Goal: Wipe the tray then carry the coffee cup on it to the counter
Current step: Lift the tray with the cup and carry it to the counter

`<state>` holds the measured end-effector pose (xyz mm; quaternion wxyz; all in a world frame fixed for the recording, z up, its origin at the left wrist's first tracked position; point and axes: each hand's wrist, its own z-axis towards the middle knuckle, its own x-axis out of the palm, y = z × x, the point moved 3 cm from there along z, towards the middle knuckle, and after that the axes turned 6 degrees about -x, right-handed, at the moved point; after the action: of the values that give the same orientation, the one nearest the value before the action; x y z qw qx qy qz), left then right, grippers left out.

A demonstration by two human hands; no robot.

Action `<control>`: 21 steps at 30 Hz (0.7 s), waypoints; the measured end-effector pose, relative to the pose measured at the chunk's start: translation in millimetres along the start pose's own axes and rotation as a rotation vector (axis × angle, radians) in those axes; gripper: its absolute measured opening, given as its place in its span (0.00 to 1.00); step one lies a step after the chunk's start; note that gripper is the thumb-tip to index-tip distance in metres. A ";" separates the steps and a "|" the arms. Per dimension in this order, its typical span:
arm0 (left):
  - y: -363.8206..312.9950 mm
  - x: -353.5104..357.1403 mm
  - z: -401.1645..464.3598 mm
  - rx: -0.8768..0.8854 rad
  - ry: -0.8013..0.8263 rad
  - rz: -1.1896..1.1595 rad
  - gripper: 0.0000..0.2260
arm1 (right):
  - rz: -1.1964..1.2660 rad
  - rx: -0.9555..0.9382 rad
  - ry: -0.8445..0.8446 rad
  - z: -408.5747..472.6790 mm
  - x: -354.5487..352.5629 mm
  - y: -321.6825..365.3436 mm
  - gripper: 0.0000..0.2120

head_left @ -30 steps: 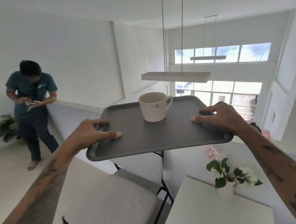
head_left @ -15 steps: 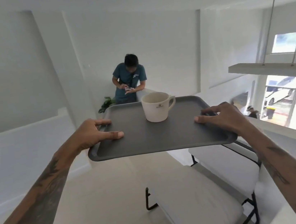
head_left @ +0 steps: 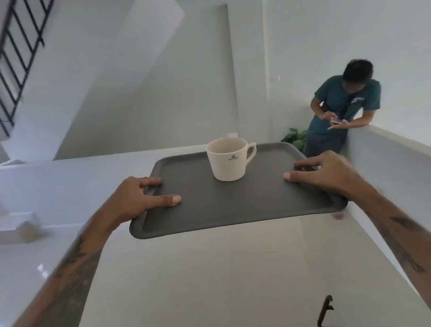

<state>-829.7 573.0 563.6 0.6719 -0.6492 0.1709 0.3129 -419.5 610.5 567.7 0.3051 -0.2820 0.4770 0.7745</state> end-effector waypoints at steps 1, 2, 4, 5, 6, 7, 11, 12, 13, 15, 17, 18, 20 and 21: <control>9.3 -12.6 -0.8 -0.021 -0.041 0.008 0.38 | 0.021 -0.035 0.018 14.5 13.0 8.7 0.29; 18.2 -24.7 -2.3 -0.042 -0.085 0.017 0.38 | 0.040 -0.065 0.036 28.3 26.2 17.5 0.29; 37.2 -46.8 -6.8 -0.095 -0.174 0.032 0.37 | 0.086 -0.114 0.077 53.9 53.7 35.5 0.28; 47.9 -56.7 -10.3 -0.125 -0.211 0.039 0.37 | 0.109 -0.137 0.100 66.1 67.5 45.0 0.27; 58.8 -65.9 -15.2 -0.160 -0.247 0.040 0.37 | 0.131 -0.163 0.123 77.9 81.6 55.2 0.26; 69.7 -75.1 -21.2 -0.196 -0.279 0.034 0.38 | 0.149 -0.193 0.146 89.1 95.9 65.9 0.25; 108.3 -113.5 -48.7 -0.324 -0.392 0.023 0.40 | 0.219 -0.308 0.256 124.4 158.8 113.4 0.25; 117.2 -124.4 -56.1 -0.355 -0.422 0.018 0.41 | 0.236 -0.338 0.283 131.0 176.0 127.1 0.26; 127.0 -136.1 -63.5 -0.384 -0.456 0.021 0.41 | 0.251 -0.369 0.314 136.8 193.9 142.1 0.26; 147.3 -160.7 -79.1 -0.438 -0.514 0.053 0.40 | 0.281 -0.423 0.373 146.4 230.1 174.6 0.27; 167.5 -186.8 -93.2 -0.480 -0.551 0.091 0.39 | 0.314 -0.468 0.420 154.8 266.2 210.8 0.27; 179.4 -201.2 -98.6 -0.495 -0.570 0.106 0.38 | 0.331 -0.487 0.440 158.7 284.5 229.1 0.27; 203.1 -232.3 -108.1 -0.532 -0.597 0.125 0.38 | 0.363 -0.518 0.474 164.2 322.7 266.8 0.26; 214.8 -249.2 -111.5 -0.551 -0.609 0.122 0.38 | 0.382 -0.533 0.491 166.7 341.0 286.6 0.26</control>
<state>-1133.9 406.0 546.6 0.4732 -0.6711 -0.0879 0.5639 -879.7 728.9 546.2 -0.0510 -0.4343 0.3618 0.8233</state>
